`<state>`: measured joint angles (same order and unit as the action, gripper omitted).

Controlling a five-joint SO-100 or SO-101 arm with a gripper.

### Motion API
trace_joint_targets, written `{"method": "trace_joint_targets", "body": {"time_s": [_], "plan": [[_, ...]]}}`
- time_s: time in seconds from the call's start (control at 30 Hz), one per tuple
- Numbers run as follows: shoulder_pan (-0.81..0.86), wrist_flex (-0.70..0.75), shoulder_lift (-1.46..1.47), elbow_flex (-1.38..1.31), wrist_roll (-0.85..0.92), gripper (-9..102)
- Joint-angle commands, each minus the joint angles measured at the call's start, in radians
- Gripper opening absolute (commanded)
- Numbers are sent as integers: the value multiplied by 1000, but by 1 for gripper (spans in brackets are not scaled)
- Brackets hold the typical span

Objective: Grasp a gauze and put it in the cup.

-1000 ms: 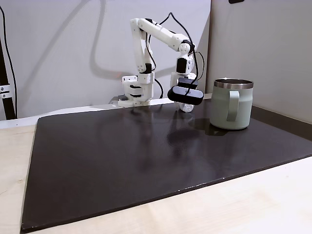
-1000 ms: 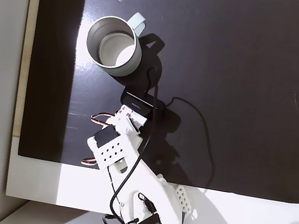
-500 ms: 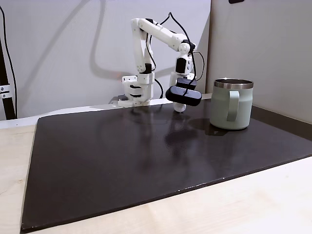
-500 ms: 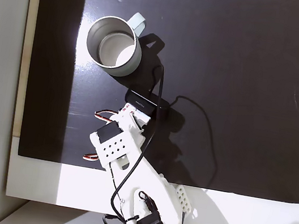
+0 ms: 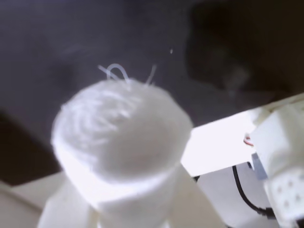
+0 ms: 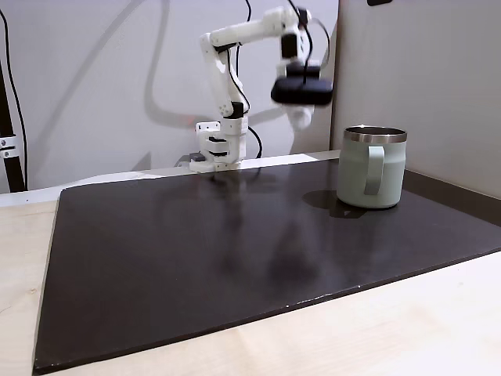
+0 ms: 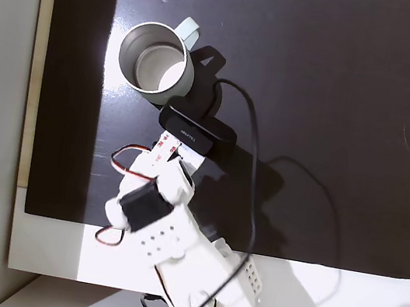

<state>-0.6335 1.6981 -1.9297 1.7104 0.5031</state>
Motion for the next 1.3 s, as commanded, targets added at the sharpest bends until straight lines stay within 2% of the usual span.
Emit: {"method": "trace_joint_targets", "body": {"time_s": [0.0,0.3,0.53,0.73,1.07,1.27], "plan": [[18,98,-52,-206,8,0],[124,91,-117,-255,35,0],[316,-118,-26,-316,-84,0],[344,-307,126,-376,-158,0],[249,-299,517,-747,-270,0],[183,-204,732,-1011,-307,0]]}}
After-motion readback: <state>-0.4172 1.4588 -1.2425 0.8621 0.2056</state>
